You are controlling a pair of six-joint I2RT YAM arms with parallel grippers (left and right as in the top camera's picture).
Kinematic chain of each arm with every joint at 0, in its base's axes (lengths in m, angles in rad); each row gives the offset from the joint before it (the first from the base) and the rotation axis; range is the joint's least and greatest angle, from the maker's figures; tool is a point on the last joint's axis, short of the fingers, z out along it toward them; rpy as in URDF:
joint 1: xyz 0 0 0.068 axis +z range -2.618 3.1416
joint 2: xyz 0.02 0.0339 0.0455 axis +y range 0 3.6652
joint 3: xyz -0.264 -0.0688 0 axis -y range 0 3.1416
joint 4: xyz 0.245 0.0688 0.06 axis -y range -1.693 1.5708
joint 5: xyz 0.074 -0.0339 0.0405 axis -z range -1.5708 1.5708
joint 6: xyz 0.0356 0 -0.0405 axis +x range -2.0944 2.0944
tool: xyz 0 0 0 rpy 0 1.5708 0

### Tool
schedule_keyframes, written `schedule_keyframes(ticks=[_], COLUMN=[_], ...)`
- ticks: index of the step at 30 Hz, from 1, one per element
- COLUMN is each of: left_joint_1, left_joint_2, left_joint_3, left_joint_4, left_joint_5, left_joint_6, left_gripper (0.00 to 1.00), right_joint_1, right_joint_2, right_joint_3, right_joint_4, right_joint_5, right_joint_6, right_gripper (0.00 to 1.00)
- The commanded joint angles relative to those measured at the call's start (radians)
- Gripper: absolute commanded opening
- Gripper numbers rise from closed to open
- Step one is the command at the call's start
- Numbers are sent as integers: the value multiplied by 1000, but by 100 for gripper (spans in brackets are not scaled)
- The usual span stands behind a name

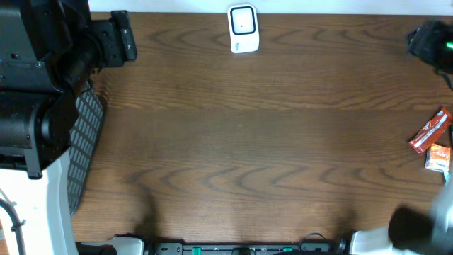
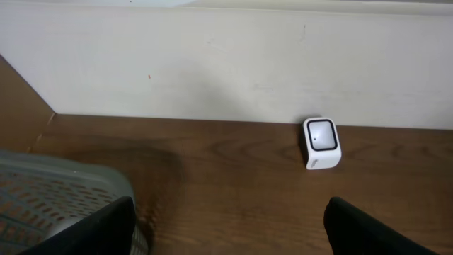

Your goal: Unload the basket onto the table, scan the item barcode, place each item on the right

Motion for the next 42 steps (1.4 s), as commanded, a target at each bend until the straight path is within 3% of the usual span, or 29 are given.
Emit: schedule_keyframes(ticks=[1,13,20,23,25,31,42], left_joint_1=[5,5,5,5,5,5,5], left_joint_2=[-7,-7,-7,-7,-7,-7,-7], left_joint_3=[-2,-2,-2,-2,-2,-2,-2], left_joint_4=[1,1,1,1,1,1,1], left_joint_5=[-12,-12,-12,-12,-12,-12,-12], left_joint_6=[13,14,14,13,13,13,14], left_gripper=[85,85,85,85,85,85,85], right_joint_1=[-6,-6,52,149,195,229,233], right_joint_2=[-190,-661,-885,-995,-1100,-1296,-1441], right_joint_3=[26,26,18,-61,-200,-631,-1403], right_joint_4=[-6,-30,-226,-201,-60,393,1197], right_joint_5=[-50,-43,186,293,298,252,-5], right_joint_6=[-7,-8,-126,-203,-269,-274,-272], right_gripper=[99,99,99,99,99,99,99])
